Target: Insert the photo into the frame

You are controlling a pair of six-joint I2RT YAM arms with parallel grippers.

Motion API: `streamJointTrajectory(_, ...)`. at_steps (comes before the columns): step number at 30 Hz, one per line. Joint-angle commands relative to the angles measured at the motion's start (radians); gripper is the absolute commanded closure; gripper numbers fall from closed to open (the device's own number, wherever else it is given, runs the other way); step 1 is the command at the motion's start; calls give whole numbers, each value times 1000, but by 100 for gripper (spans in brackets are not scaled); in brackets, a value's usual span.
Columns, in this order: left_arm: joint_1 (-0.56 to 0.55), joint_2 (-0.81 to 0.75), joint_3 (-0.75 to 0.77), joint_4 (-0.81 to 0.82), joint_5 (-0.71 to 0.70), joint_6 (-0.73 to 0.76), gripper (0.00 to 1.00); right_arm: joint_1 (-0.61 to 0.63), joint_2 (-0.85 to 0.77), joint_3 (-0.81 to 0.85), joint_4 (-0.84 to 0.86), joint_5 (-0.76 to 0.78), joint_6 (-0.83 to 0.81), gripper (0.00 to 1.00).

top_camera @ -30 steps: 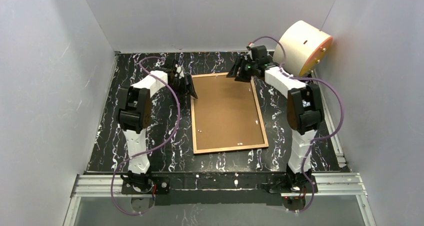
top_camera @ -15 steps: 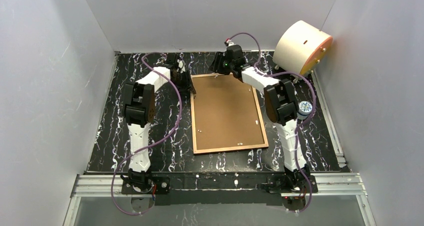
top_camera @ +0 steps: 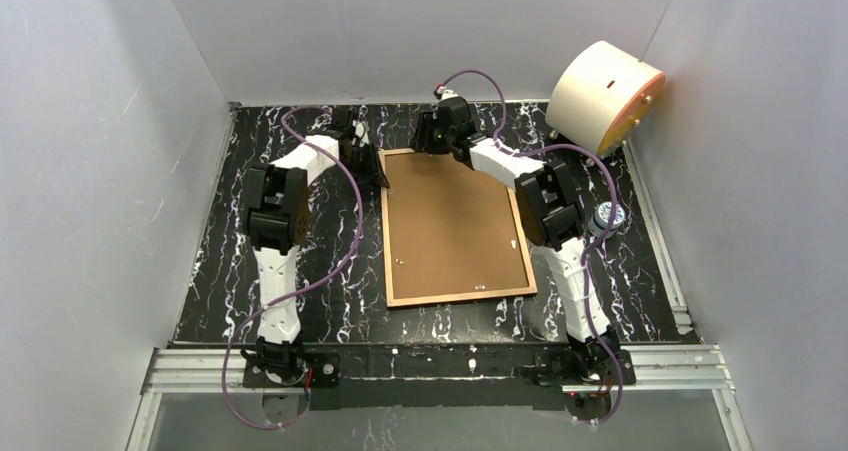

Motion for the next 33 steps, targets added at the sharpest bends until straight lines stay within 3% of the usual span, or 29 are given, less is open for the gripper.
streamJointTrajectory(1, -8, 24, -44, -53, -29, 12, 69, 3, 13, 32, -6, 49, -53, 44)
streamJointTrajectory(14, -7, 21, -40, -52, -22, 10, 58, 4, 38, 37, -52, 55, -74, 45)
streamJointTrajectory(33, 3, 18, -49, -46, -18, 0, 58, 8, 4, 71, -153, 157, -125, 51)
